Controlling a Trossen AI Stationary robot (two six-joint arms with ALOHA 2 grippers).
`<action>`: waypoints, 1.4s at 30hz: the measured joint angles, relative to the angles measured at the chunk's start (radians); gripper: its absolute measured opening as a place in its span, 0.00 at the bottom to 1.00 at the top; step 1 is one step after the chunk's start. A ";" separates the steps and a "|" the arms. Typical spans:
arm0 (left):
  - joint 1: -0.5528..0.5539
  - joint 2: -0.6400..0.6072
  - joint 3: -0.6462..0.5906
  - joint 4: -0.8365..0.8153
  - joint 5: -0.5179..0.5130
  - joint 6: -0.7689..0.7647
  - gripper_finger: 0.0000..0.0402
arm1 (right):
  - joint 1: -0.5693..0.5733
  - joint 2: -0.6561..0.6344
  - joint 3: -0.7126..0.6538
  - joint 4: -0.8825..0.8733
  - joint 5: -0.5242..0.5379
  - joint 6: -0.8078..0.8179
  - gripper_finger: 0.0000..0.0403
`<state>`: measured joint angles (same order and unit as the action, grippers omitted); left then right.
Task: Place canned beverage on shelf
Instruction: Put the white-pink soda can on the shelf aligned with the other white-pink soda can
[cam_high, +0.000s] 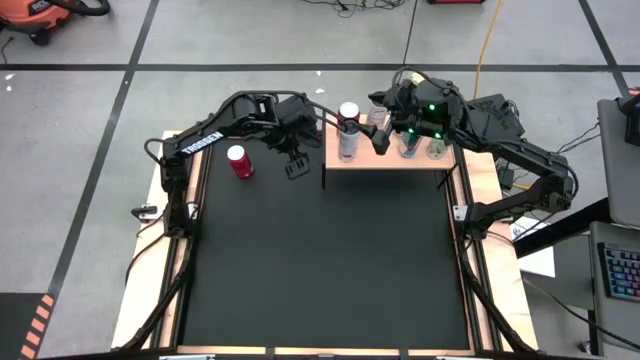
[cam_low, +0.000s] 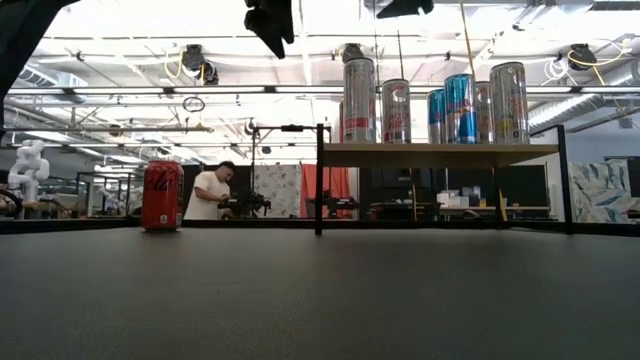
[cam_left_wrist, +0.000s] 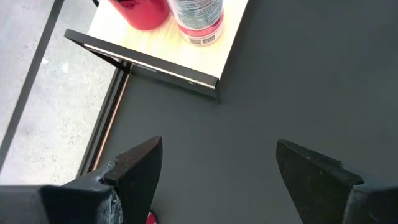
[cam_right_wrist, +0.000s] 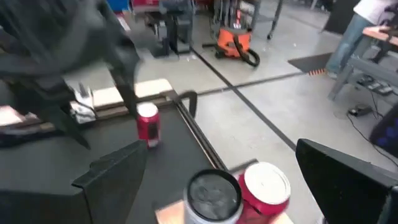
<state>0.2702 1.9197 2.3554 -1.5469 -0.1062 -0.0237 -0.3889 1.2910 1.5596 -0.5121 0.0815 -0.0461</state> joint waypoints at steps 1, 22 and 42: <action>0.000 -0.003 0.000 -0.003 0.000 0.005 0.77 | -0.009 0.005 0.000 -0.005 -0.002 -0.004 0.98; 0.000 -0.032 0.000 -0.012 -0.003 0.006 0.77 | -0.056 0.157 -0.001 -0.057 -0.007 -0.151 0.98; 0.000 -0.032 0.000 -0.012 -0.003 0.005 0.77 | -0.077 0.181 -0.001 -0.105 -0.060 -0.067 0.98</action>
<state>0.2699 1.8874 2.3558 -1.5593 -0.1093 -0.0185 -0.4656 1.4723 1.5585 -0.6172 0.0219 -0.1131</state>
